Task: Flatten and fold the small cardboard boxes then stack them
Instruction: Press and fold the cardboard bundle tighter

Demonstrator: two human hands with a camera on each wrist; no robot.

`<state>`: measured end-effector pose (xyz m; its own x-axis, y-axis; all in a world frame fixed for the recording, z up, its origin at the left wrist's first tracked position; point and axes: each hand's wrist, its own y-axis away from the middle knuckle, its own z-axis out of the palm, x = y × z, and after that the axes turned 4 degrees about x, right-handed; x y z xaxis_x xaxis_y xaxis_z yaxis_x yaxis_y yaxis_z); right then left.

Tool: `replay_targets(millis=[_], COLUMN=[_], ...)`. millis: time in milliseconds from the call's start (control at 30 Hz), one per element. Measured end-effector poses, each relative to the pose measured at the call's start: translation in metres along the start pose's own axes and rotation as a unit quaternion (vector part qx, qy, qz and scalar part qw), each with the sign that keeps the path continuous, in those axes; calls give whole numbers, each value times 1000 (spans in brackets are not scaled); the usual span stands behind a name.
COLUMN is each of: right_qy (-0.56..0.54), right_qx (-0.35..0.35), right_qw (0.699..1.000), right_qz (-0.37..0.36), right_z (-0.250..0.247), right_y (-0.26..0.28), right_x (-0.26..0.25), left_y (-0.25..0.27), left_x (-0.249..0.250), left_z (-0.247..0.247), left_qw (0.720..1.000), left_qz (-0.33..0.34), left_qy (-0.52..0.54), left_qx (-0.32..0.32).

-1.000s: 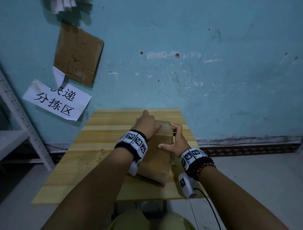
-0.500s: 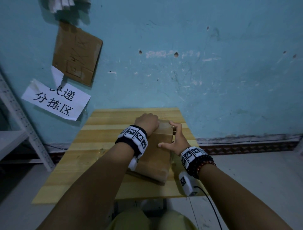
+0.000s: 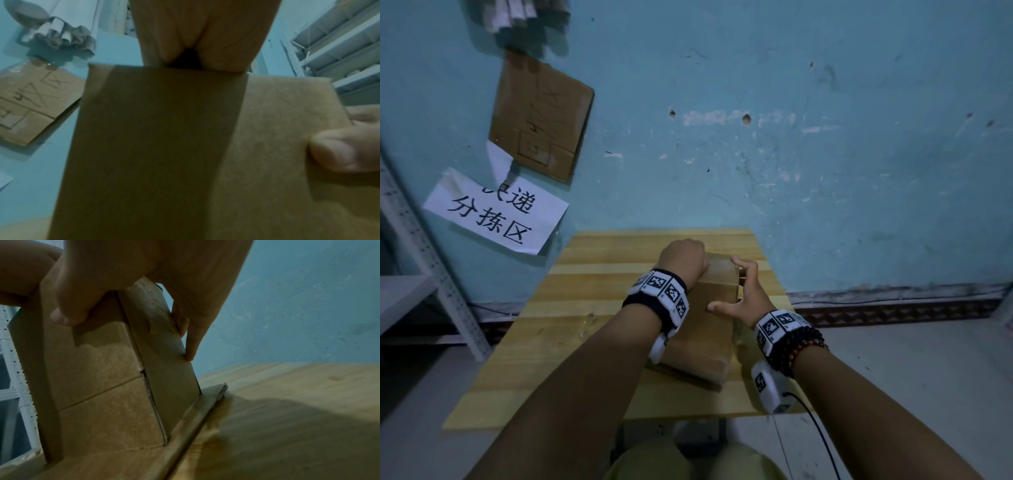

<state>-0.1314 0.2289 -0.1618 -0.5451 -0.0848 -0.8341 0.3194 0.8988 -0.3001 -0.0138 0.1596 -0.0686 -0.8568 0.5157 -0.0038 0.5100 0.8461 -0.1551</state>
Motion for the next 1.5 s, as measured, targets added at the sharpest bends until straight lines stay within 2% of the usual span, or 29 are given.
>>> replay_targets(millis=[233, 433, 567, 733, 867, 933, 1133, 1300, 1500], right_qy=[4, 5, -2, 0, -10, -8, -1, -6, -9], right_qx=[-9, -2, 0, 1, 0, 1, -3, 3, 0], right_qw=[1000, 1000, 1000, 1000, 1000, 1000, 1000, 1000, 1000], right_qz=[4, 2, 8, 0, 7, 9, 11, 7, 4], right_z=[-2, -2, -2, -1, -1, -1, -2, -1, -1], right_y=[1, 2, 2, 1, 2, 3, 4, 3, 3], right_x=[-2, 0, 1, 1, -2, -3, -4, -2, -2], left_y=[5, 7, 10, 9, 5, 2, 1, -1, 6], left_x=[-1, -7, -13, -22, -18, -13, -7, -9, -13], left_z=[4, 9, 12, 9, 2, 4, 2, 2, 6], left_qw=[999, 997, 993, 988, 982, 986, 999, 997, 997], left_qz=[17, 65, 89, 65, -15, -40, -22, -3, 23], left_qy=[-5, 12, 67, 142, 189, 163, 38, 80, 63], left_qx=[49, 46, 48, 23, 8, -5, -22, -19, 34])
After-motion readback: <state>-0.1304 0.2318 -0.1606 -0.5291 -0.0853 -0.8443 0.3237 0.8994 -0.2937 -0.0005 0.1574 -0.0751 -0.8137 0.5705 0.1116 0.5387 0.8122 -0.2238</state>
